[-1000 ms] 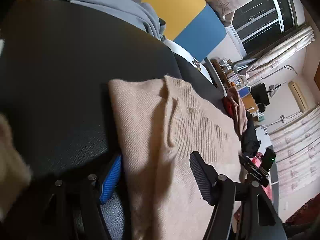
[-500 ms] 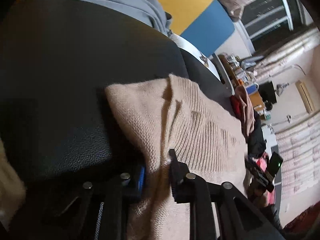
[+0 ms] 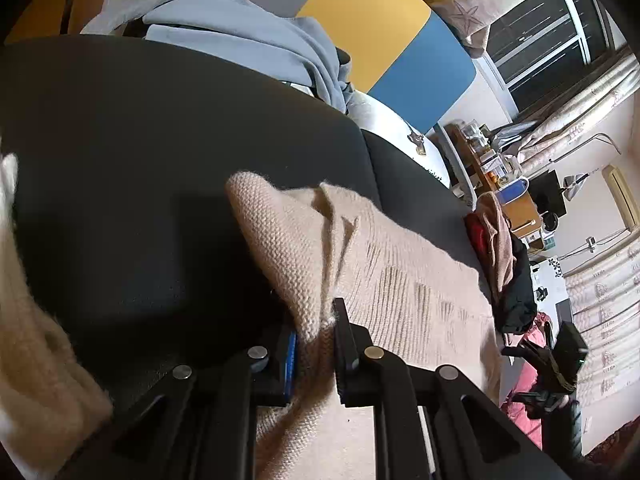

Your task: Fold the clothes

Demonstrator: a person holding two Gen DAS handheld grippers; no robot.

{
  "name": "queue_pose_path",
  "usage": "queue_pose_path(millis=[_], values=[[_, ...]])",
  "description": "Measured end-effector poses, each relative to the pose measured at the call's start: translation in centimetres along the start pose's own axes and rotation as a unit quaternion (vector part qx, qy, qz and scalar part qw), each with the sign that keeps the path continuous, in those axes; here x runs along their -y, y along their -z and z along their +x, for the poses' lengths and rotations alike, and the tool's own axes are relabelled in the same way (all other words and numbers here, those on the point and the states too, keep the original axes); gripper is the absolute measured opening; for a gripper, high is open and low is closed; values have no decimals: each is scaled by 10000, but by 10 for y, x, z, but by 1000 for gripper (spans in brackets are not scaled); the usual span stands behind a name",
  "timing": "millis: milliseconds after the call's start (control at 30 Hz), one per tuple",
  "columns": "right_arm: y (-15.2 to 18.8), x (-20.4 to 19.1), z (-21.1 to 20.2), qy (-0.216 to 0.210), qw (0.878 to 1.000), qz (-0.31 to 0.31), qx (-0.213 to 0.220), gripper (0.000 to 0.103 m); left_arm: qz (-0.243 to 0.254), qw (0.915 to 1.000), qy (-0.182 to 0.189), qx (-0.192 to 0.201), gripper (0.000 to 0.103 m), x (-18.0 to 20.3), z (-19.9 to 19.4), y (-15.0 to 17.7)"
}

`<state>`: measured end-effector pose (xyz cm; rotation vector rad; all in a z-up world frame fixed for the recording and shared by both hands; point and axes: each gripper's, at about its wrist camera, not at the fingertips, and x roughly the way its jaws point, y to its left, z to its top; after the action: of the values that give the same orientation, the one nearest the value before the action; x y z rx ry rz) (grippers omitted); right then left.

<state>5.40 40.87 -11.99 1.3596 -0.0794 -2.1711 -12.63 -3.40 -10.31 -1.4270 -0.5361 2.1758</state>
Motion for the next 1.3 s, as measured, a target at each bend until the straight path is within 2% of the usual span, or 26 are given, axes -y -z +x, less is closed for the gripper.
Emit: queue_pose_path(millis=[133, 433, 733, 933, 1133, 1300], values=[[-3, 4, 14, 67, 9994, -226, -256, 103, 50, 9999, 93, -2, 13, 6, -10, -1], [-8, 12, 46, 214, 9939, -721, -811, 103, 19, 9981, 601, 100, 13, 31, -26, 3], [-2, 12, 48, 319, 9964, -614, -485, 103, -52, 9952, 934, 271, 12, 77, -41, 3], [1, 14, 48, 271, 9981, -482, -255, 103, -12, 9924, 1206, 225, 12, 137, -35, 8], [6, 19, 47, 116, 9992, -386, 27, 103, 213, 9868, 1603, 93, 12, 216, -9, 25], [10, 25, 46, -68, 9992, -283, 289, 103, 426, 9833, 1724, -402, 12, 269, 46, 48]])
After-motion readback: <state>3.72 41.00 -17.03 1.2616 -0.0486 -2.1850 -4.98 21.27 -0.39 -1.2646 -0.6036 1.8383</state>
